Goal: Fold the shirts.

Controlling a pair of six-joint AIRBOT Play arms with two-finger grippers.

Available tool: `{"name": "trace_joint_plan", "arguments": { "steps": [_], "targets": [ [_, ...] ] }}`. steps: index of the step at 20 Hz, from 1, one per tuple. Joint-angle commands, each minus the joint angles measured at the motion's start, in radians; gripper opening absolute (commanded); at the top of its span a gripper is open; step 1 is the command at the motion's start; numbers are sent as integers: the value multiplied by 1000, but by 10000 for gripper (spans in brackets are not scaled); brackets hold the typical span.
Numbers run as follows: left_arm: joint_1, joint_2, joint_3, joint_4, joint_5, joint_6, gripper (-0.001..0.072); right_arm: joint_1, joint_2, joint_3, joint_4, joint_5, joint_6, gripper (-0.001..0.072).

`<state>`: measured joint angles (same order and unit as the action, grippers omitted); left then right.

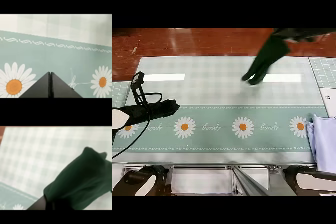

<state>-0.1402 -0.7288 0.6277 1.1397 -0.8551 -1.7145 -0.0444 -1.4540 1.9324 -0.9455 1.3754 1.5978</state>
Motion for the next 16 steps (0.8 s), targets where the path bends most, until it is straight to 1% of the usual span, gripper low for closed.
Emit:
{"name": "trace_joint_plan", "arguments": {
  "steps": [1,3,5,7,9,11,14,16],
  "targets": [
    [0,0,0,0,-1,0,20,-198,59,64,-33,164,74,23],
    [0,0,0,0,-1,0,20,-336,103,64,-54,267,92,22],
    [0,0,0,0,0,0,20,-464,139,64,-128,403,124,21],
    [0,0,0,0,4,0,20,-569,177,59,-189,484,126,21],
    [0,0,0,0,16,0,20,-667,242,-1,-188,483,137,21],
    [0,0,0,0,33,0,20,-760,318,-126,-188,483,147,21],
    [0,0,0,0,45,0,20,-915,429,-338,-199,483,120,21],
    [0,0,0,0,52,0,20,-1015,493,-453,-254,483,97,22]
  ]
}}
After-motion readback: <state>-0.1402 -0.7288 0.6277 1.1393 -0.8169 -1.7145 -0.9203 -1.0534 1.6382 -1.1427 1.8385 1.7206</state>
